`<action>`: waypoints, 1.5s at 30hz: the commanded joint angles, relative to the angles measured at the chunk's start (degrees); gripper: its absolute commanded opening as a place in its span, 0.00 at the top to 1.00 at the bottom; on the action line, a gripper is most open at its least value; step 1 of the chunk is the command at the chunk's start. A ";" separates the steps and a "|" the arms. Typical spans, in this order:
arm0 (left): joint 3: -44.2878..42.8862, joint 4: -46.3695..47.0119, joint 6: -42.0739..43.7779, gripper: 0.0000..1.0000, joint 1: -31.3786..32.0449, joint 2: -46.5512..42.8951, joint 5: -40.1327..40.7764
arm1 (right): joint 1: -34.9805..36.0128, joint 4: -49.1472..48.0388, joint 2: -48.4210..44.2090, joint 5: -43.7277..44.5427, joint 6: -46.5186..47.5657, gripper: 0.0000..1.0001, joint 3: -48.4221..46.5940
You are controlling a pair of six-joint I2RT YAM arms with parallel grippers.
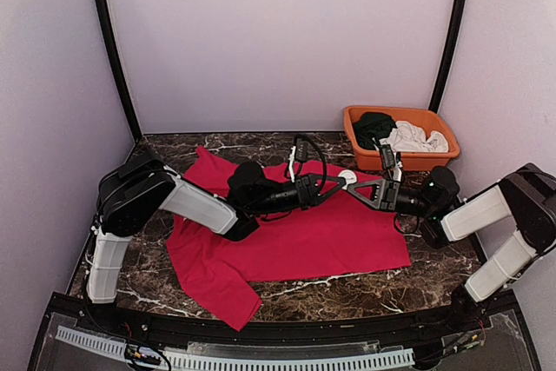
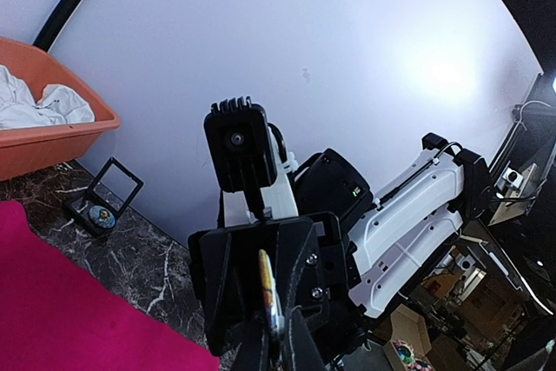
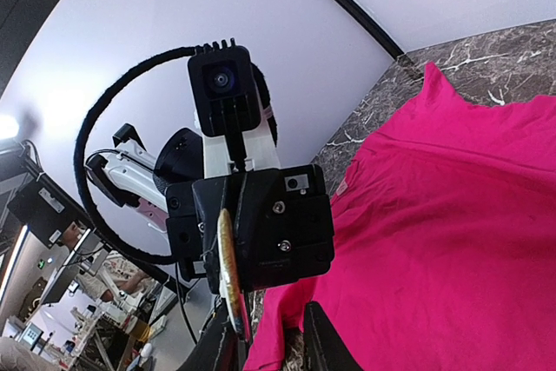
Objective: Pin the brooch onto the clothing
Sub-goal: Pass from the left arm to the right
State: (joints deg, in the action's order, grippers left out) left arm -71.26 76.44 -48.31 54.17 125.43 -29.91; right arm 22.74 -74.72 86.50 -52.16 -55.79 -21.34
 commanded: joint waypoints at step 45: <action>14.39 6.48 1.89 0.25 -5.36 -12.29 -0.18 | 0.83 56.51 -12.35 -6.15 25.53 1.00 -15.13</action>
State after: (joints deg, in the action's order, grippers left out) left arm -58.72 76.36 -48.47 50.72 118.93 -28.60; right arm 23.27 -52.12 79.22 -57.10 -49.50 -30.63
